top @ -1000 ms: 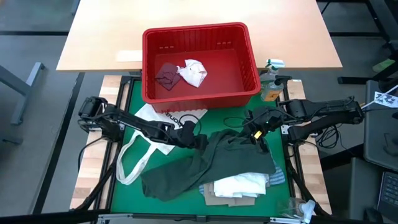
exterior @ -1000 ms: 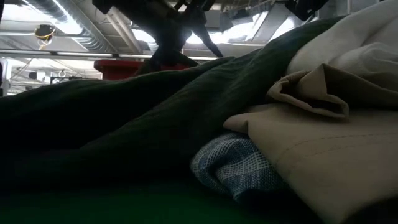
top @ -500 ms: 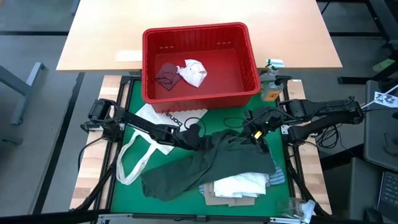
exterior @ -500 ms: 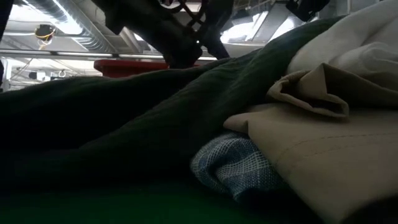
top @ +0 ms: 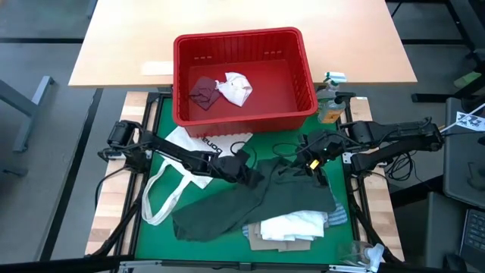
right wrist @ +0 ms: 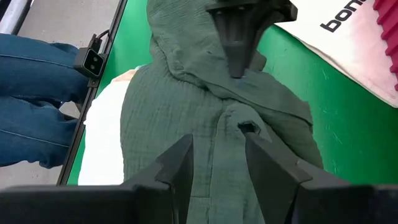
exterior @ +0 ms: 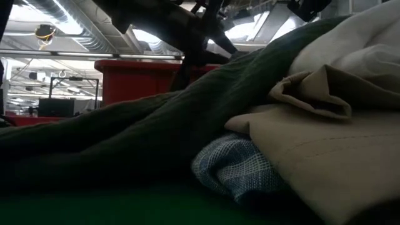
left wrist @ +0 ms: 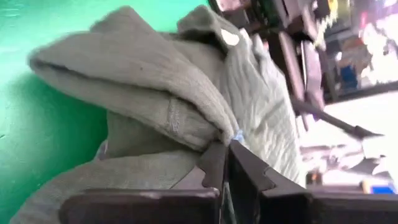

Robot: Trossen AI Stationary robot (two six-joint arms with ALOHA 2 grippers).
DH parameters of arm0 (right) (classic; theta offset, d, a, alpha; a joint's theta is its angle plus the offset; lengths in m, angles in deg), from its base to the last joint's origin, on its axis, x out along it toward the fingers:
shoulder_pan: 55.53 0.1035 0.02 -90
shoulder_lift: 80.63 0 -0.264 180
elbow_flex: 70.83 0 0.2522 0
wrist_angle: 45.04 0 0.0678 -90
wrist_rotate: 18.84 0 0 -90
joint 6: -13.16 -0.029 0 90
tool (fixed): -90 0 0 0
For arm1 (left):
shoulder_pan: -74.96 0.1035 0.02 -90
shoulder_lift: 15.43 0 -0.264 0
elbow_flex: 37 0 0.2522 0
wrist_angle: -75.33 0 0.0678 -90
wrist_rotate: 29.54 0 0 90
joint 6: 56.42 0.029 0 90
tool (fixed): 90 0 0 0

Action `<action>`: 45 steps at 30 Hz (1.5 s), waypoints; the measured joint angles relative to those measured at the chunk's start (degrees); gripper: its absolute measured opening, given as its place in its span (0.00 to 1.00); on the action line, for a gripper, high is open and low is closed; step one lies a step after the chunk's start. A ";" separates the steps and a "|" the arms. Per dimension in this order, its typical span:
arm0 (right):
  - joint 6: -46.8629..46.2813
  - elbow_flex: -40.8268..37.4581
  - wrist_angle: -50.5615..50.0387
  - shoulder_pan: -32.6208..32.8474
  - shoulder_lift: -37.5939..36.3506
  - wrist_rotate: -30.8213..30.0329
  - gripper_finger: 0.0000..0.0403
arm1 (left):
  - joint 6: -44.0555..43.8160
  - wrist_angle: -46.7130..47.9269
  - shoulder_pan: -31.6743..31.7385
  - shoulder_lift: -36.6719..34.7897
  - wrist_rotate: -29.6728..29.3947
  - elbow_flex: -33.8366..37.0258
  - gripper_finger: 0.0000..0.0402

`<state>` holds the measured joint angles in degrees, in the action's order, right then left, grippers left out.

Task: Fold Laundry from Bin
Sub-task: Fold the green shirt

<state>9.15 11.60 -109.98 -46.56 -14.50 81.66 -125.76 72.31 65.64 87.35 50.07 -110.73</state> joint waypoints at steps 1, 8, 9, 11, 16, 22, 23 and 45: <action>0.00 0.00 0.02 0.00 0.01 -0.02 0.36 | 1.43 0.01 -0.33 0.02 0.35 0.00 0.02; 0.04 0.00 1.55 0.02 0.99 -1.15 0.36 | 12.55 -5.45 -3.01 0.02 0.47 0.00 0.01; 0.06 0.01 2.26 0.02 1.44 -1.53 0.36 | 14.85 -7.19 -3.28 0.00 0.50 0.00 0.00; 0.20 0.02 2.99 0.02 2.51 -2.46 0.36 | 20.11 -10.82 -3.92 0.00 1.12 0.00 0.00; 4.33 0.02 6.79 0.02 5.85 -2.56 0.36 | 30.78 -17.12 -5.61 -0.04 5.55 0.00 0.00; 8.45 0.02 12.40 0.02 9.13 -2.58 0.36 | 36.69 -15.38 -8.14 -0.02 7.27 0.00 0.00; 9.24 0.02 12.86 0.02 9.60 -2.58 0.36 | 37.58 -15.04 -8.51 -0.02 7.30 0.00 0.00; 20.41 0.02 11.99 0.02 18.87 -2.43 0.36 | 44.40 -6.57 -11.92 -0.02 7.08 0.00 0.00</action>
<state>29.57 11.62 -98.00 -46.54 4.37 79.23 -81.36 65.73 53.72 87.33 57.14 -110.73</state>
